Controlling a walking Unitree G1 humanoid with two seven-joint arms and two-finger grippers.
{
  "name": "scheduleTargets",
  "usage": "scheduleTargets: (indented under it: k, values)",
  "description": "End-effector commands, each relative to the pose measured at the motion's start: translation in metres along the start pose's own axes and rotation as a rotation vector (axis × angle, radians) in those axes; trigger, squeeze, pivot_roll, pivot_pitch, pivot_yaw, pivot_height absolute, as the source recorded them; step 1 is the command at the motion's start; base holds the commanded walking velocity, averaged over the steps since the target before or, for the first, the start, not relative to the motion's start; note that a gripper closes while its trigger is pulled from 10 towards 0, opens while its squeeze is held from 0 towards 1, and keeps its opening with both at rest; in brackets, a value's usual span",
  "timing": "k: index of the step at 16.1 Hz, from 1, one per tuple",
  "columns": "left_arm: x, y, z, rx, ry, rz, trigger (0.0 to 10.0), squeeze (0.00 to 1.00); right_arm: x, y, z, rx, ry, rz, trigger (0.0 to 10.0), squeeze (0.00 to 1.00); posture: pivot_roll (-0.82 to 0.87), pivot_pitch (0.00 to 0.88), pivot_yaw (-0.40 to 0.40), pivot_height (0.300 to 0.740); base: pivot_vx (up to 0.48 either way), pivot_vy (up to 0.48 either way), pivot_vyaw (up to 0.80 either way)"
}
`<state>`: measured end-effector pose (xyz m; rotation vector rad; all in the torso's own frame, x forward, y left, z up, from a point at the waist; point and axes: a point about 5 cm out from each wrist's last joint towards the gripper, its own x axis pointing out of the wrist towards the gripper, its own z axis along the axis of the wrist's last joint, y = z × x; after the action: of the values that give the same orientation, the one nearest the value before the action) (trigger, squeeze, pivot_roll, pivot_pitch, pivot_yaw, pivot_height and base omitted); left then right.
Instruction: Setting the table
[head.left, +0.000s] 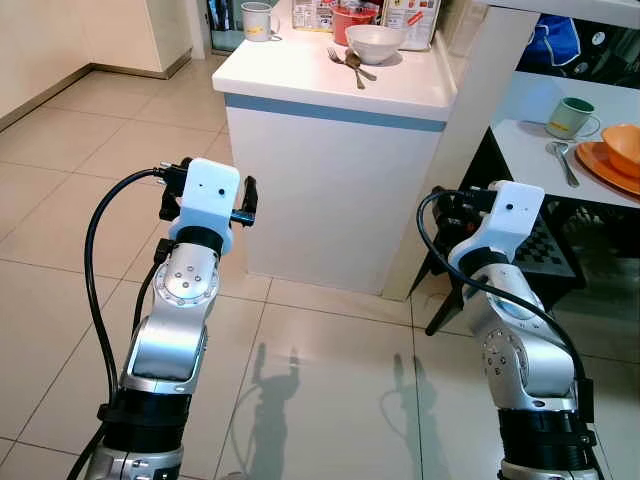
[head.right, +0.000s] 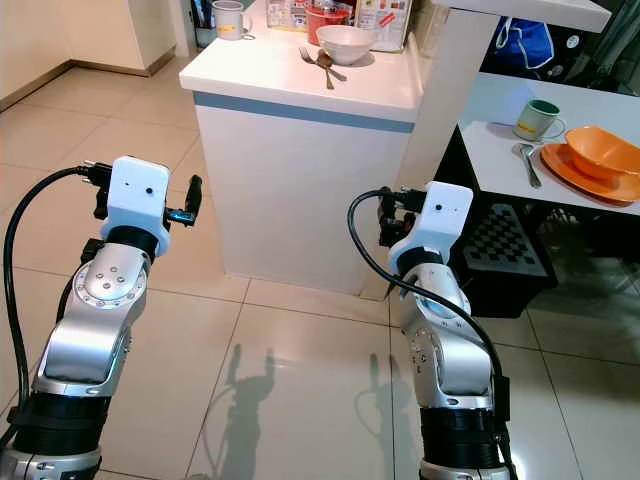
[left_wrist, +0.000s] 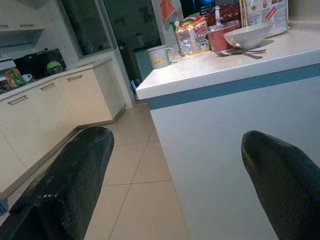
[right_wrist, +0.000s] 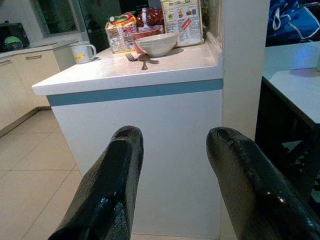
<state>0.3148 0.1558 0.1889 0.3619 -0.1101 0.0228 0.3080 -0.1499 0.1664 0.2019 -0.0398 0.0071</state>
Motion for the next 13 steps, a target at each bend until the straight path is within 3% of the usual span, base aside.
scheduleTargets:
  k: [1, 13]
  values:
    - [0.0015, -0.0015, 0.0019, 0.008, -0.005, -0.008, 10.0, 0.0, -0.0007, -0.0037, 0.0003, -0.002, 0.004, -0.016, 10.0, 0.0, 0.0, 0.0, -0.046, 0.74, 0.0, 0.0, 0.0]
    - [0.0034, 0.0006, 0.0068, 0.0, -0.021, -0.013, 10.0, 0.0, 0.001, -0.0026, 0.0036, 0.0, -0.005, -0.014, 10.0, 0.0, 0.0, 0.0, -0.046, 0.74, 0.0, 0.0, 0.0]
